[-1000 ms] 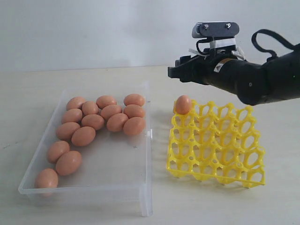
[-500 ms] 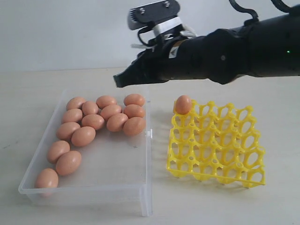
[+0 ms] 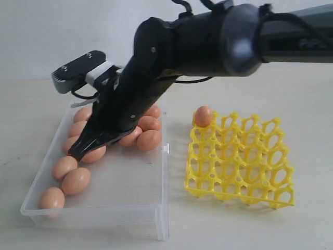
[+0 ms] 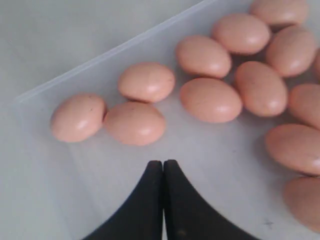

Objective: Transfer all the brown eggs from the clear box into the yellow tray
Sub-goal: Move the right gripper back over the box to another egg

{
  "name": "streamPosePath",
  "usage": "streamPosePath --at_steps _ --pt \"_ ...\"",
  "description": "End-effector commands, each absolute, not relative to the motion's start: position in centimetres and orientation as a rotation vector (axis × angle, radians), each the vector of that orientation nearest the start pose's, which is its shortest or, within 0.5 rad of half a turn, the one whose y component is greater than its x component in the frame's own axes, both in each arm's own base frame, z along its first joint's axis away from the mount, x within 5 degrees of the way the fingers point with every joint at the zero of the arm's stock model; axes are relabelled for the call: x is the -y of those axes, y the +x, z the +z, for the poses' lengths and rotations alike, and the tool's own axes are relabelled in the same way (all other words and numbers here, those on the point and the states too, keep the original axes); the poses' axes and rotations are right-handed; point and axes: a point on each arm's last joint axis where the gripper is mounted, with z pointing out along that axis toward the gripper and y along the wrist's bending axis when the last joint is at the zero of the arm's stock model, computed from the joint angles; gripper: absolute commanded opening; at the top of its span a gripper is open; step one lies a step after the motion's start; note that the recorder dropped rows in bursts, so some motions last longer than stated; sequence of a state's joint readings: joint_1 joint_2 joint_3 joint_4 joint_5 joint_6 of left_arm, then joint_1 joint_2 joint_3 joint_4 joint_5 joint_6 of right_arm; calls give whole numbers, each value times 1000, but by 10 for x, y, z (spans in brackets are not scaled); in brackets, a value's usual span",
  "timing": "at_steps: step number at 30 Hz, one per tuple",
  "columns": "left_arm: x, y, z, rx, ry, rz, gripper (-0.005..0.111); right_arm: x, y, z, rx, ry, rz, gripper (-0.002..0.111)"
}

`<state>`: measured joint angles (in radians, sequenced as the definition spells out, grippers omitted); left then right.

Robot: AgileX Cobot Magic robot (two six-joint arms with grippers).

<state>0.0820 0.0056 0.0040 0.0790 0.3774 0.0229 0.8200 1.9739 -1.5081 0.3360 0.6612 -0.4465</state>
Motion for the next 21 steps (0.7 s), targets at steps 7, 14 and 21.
streamPosePath --at_steps 7,14,21 --pt "-6 52 179 -1862 -8 137 0 -373 292 206 -2489 -1291 580 17" --pt "-6 52 179 -1862 -8 137 0 -386 301 195 -2650 -1272 572 42" --pt "-6 52 179 -1862 -8 137 0 -399 315 179 -2713 -1208 538 42"
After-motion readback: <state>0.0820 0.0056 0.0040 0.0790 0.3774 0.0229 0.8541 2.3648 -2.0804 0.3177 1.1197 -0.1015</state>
